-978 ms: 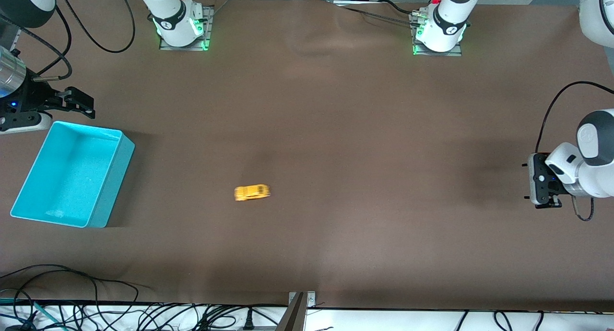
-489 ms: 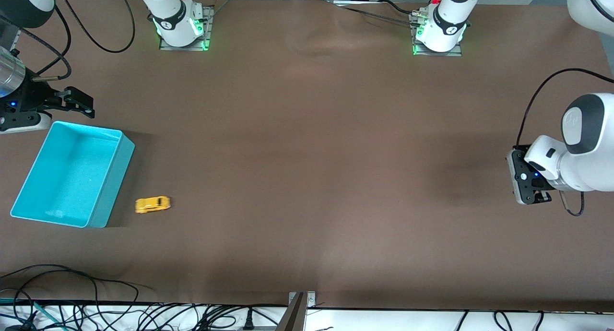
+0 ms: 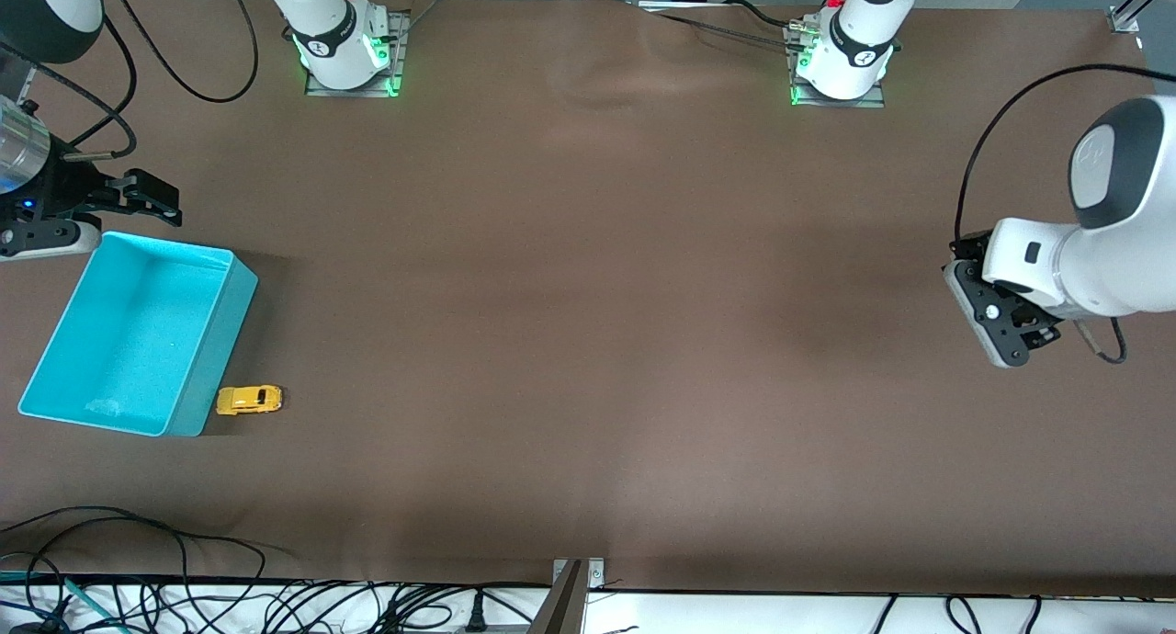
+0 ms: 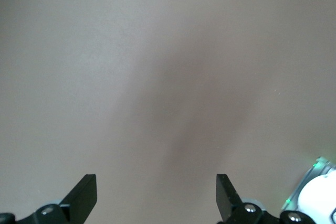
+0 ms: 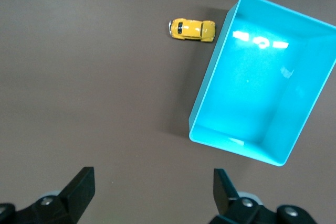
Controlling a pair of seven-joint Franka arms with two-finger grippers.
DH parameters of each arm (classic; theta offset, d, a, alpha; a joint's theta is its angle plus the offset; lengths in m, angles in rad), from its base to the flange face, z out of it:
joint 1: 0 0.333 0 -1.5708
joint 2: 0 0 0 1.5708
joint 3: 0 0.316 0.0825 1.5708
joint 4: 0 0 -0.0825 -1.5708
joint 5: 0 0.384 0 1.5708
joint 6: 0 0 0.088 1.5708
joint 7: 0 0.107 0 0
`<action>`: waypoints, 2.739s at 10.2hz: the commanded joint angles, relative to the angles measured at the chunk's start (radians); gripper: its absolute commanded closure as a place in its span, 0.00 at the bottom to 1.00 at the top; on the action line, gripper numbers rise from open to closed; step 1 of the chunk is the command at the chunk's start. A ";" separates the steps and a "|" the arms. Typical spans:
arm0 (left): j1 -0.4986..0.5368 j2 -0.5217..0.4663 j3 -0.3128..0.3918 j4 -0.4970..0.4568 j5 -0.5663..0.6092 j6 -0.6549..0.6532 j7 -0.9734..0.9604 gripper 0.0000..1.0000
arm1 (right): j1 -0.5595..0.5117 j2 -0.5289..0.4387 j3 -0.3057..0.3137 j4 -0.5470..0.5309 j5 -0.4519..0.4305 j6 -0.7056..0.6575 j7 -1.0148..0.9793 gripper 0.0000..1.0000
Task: Wind up and store yellow beetle car
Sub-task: 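Reach the right gripper to the car while the left gripper rises, then close the right gripper around the yellow car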
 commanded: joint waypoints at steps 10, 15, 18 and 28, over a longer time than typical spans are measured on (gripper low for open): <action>-0.074 -0.399 0.031 -0.225 -0.021 -0.042 -0.838 0.00 | 0.010 0.212 0.005 0.024 -0.010 0.167 -0.304 0.00; -0.076 -0.412 0.093 -0.238 -0.130 -0.050 -0.829 0.00 | 0.007 0.341 0.000 0.024 -0.061 0.374 -0.553 0.00; -0.079 -0.408 0.084 -0.236 -0.091 -0.050 -0.829 0.00 | -0.003 0.423 0.000 0.024 -0.059 0.501 -0.730 0.00; -0.088 -0.448 0.070 -0.279 -0.012 -0.043 -0.837 0.00 | -0.048 0.680 -0.002 0.130 0.083 0.712 -1.236 0.00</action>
